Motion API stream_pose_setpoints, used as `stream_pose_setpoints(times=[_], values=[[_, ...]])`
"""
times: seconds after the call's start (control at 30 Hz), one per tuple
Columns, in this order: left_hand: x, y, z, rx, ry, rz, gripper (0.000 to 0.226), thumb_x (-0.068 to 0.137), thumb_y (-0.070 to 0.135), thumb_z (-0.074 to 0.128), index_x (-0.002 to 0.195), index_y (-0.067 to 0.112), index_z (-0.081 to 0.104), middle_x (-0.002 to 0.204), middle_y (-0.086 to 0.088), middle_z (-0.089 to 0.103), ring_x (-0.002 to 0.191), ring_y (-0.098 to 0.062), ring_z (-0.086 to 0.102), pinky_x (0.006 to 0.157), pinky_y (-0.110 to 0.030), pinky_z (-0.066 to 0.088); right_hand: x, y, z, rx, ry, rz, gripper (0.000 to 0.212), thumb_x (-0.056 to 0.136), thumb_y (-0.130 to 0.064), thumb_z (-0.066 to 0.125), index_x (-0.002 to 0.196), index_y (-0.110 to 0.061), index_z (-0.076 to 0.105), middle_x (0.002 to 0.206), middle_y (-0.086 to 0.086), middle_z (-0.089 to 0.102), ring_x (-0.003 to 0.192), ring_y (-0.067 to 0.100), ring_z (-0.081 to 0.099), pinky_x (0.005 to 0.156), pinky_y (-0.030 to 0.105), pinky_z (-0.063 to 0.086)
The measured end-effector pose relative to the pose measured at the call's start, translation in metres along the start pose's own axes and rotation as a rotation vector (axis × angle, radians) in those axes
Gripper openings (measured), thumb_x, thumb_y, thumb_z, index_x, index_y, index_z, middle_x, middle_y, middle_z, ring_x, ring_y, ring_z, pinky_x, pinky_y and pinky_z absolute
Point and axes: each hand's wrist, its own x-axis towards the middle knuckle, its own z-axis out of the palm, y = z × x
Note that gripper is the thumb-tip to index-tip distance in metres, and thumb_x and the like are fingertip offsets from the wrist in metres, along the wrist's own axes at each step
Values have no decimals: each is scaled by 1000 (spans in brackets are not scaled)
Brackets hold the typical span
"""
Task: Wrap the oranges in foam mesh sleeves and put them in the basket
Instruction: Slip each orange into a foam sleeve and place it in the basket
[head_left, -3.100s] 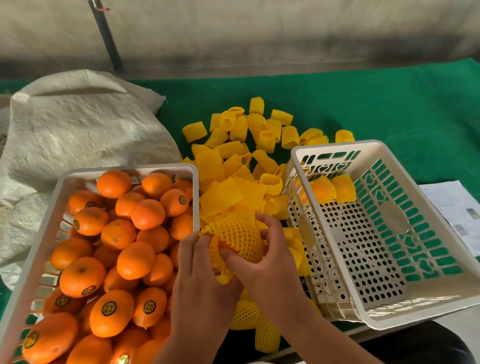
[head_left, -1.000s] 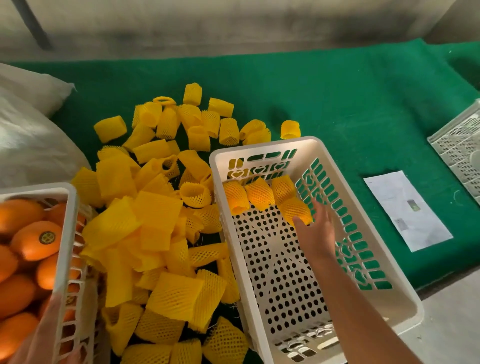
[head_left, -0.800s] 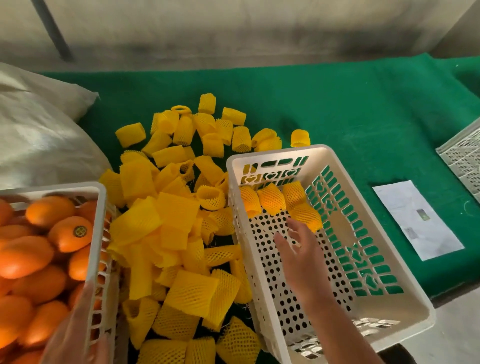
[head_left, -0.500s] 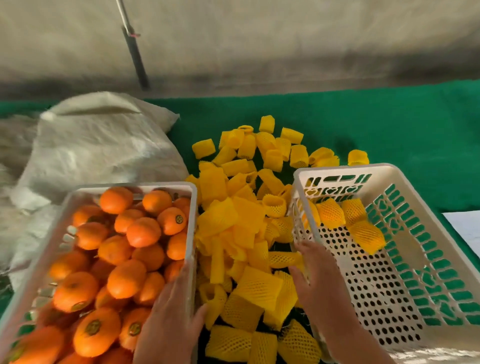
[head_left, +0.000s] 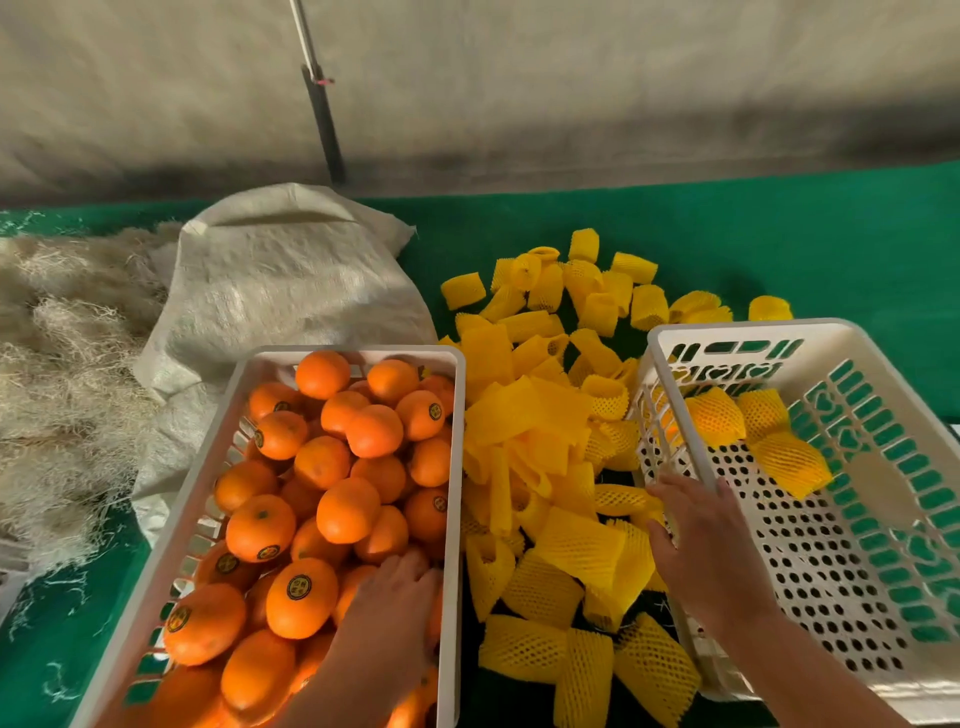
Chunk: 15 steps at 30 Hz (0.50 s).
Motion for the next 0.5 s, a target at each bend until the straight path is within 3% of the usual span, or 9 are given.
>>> stream_pose_setpoints(times=[0.17, 0.3, 0.43, 0.5], values=[[4, 7, 4, 246, 4, 7, 59, 95, 27, 60, 151, 30, 41, 147, 1, 44, 136, -23, 36, 115, -41, 27, -1, -1, 0, -17, 16, -17, 38, 89, -19, 79, 125, -13, 72, 133, 4, 68, 133, 23, 58, 125, 54, 28], [2, 4, 5, 199, 28, -6, 58, 92, 37, 64, 147, 32, 46, 140, 5, 50, 129, -20, 43, 110, -38, 32, -1, 0, 1, 1, 15, -14, 38, 90, -21, 78, 126, -14, 71, 134, 3, 67, 133, 22, 57, 126, 53, 26], [-6, -3, 12, 69, 129, 62, 66, 55, 44, 89, 118, 32, 73, 111, 9, 68, 103, -16, 63, 87, -36, 52, -1, 2, 4, 23, 29, -25, 33, 91, -20, 77, 123, -16, 72, 133, 2, 67, 133, 21, 57, 126, 53, 23], [-7, -5, 16, 42, 160, 81, 67, 44, 43, 92, 108, 33, 75, 102, 11, 68, 95, -14, 65, 79, -34, 54, -5, 1, 6, 34, 55, -77, 28, 91, -18, 76, 119, -19, 73, 130, -1, 66, 132, 20, 56, 126, 54, 24]])
